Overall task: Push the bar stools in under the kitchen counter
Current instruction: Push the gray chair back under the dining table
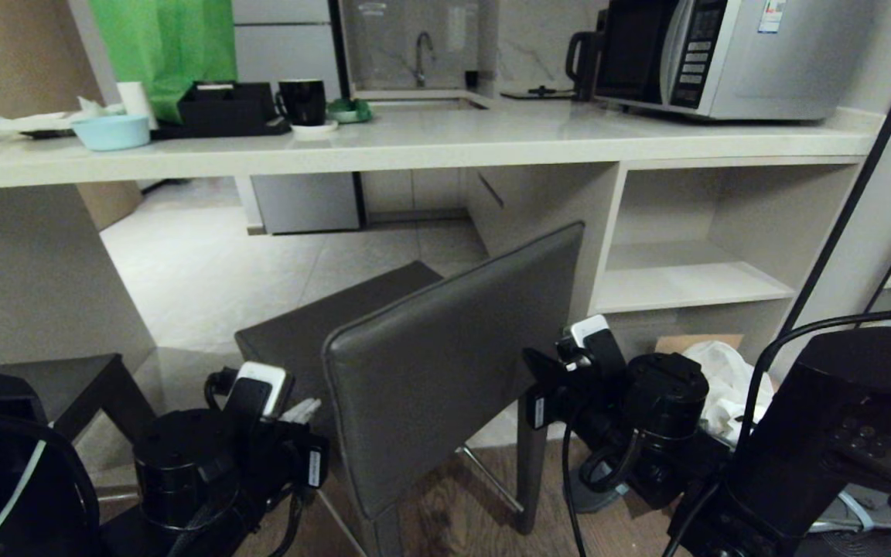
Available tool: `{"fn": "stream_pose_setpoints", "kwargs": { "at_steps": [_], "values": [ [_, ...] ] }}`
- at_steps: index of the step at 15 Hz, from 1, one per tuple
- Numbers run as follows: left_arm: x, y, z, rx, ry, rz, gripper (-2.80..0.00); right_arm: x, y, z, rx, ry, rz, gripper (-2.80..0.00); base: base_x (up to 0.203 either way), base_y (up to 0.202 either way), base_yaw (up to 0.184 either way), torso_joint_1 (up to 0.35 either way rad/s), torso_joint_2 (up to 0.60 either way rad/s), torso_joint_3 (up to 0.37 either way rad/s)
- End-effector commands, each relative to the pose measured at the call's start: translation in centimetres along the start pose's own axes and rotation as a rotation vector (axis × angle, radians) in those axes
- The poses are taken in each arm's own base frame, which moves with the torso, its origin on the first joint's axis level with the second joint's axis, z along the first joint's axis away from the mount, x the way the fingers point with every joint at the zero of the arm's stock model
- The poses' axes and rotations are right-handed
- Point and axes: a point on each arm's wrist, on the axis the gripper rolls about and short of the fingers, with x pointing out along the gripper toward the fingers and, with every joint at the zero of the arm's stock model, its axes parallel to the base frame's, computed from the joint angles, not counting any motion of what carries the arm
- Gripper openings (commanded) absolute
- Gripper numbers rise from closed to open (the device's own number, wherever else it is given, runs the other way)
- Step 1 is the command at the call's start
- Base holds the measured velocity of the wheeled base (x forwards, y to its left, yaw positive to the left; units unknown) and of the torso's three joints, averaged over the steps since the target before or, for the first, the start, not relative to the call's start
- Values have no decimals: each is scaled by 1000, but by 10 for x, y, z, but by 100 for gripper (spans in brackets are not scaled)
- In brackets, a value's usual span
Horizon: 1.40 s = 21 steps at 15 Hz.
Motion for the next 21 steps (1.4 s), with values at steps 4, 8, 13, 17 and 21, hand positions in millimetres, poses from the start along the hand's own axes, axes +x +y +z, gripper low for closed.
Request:
{"fn": "stream_pose_setpoints", "kwargs": {
  "at_steps": [4,8,13,17,21],
  "values": [
    [22,20,1,-13,-16,84,-280,-6,7,12,10,-41,0,-280,0,0,0,0,0,0],
    [-4,23,20,-35,-89,76,-280,6,-32,12,20,-57,-116,-280,0,0,0,0,0,0],
    [-59,32,26,-46,-132,48,-280,33,-107,21,24,-116,-284,-280,0,0,0,0,0,0],
    [-86,17,34,-66,-188,-88,-280,62,-128,34,27,-135,-281,-280,0,0,0,0,0,0],
    [-83,4,46,-70,-197,-26,-280,91,-143,40,23,-111,-192,-280,0,0,0,0,0,0]
  ]
}}
